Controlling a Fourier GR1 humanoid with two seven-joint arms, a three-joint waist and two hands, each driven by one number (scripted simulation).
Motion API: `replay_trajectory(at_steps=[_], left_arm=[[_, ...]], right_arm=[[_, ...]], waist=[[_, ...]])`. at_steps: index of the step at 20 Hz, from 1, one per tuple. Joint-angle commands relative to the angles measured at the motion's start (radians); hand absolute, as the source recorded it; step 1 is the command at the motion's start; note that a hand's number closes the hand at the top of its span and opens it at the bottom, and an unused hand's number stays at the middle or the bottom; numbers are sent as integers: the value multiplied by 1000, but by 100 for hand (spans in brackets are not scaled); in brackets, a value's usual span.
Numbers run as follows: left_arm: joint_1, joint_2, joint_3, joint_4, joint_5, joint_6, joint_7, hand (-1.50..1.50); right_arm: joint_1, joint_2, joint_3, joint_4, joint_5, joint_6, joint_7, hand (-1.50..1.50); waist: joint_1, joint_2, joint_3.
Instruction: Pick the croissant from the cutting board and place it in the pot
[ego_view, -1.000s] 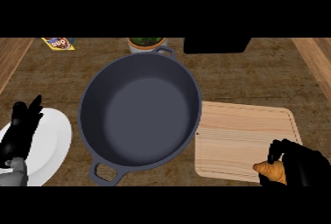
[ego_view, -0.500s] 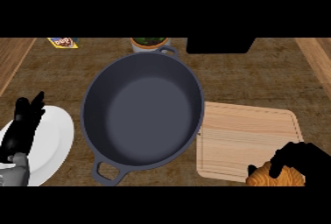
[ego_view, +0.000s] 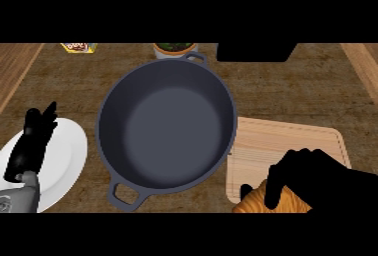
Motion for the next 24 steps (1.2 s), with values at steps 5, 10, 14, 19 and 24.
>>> replay_trajectory(at_steps=[5,10,14,19,24], left_arm=[[16,-22,-23,-7,-13,2,-13,0],[-22,-19,-16,62,-24,10,-55,0],[26,-36,-31,-37,-30,22,-5,0],[-7,-13,-21,14,-26,-3,-28,0],[-6,-22,-3,64,-19,10,-87,0]], right_arm=[[-380,20,-49,300,-251,-54,307,150],[-540,20,-82,487,-408,-108,380,150],[-576,20,-67,651,-482,-193,367,150],[-539,20,-60,811,-583,-370,344,150],[-507,20,7,924,-695,-532,276,-150]], waist=[[29,5,0],[19,6,1],[27,4,2],[30,10,2],[19,9,2]])
